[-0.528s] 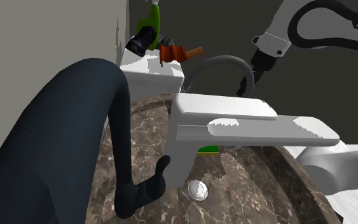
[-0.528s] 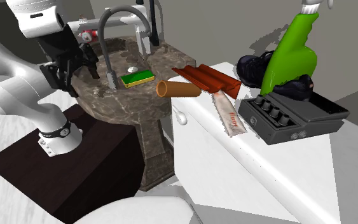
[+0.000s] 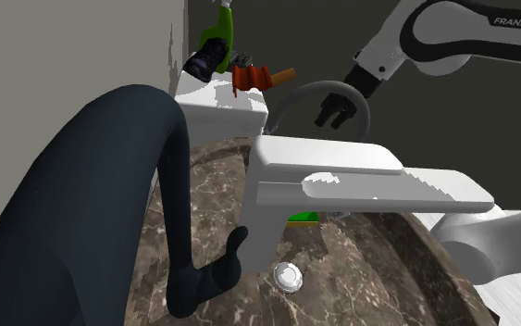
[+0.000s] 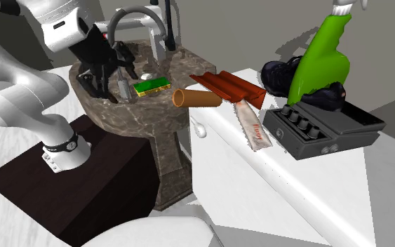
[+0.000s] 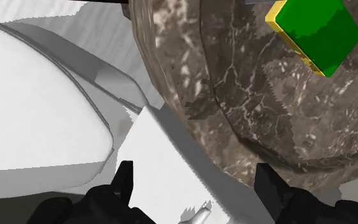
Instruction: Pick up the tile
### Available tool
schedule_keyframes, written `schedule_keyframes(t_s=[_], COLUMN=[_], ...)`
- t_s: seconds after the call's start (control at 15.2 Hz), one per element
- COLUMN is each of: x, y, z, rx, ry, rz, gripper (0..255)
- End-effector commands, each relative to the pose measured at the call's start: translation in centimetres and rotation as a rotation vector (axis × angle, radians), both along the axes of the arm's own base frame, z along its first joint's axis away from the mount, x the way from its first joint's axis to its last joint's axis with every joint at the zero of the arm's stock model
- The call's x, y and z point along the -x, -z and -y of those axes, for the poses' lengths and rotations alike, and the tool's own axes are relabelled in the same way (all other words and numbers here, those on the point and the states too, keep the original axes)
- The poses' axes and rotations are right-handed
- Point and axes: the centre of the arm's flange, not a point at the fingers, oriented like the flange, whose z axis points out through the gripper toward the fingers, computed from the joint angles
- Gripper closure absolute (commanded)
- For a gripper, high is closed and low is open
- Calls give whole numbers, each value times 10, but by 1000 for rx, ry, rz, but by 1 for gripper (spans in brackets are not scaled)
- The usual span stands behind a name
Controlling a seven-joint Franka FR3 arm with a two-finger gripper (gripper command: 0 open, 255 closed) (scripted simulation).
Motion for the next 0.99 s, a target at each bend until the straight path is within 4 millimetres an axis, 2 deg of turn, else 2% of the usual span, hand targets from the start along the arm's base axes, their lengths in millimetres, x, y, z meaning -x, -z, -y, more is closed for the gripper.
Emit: schedule_keyframes(t_s=[0.0, 0.46, 0.92], x=[-11, -62, -113], y=[-3, -13, -29], z=[-7, -18, -15], rx=[-83, -357, -631], ry=[64, 273, 483], rz=[28, 121, 213], gripper=[0, 0, 0])
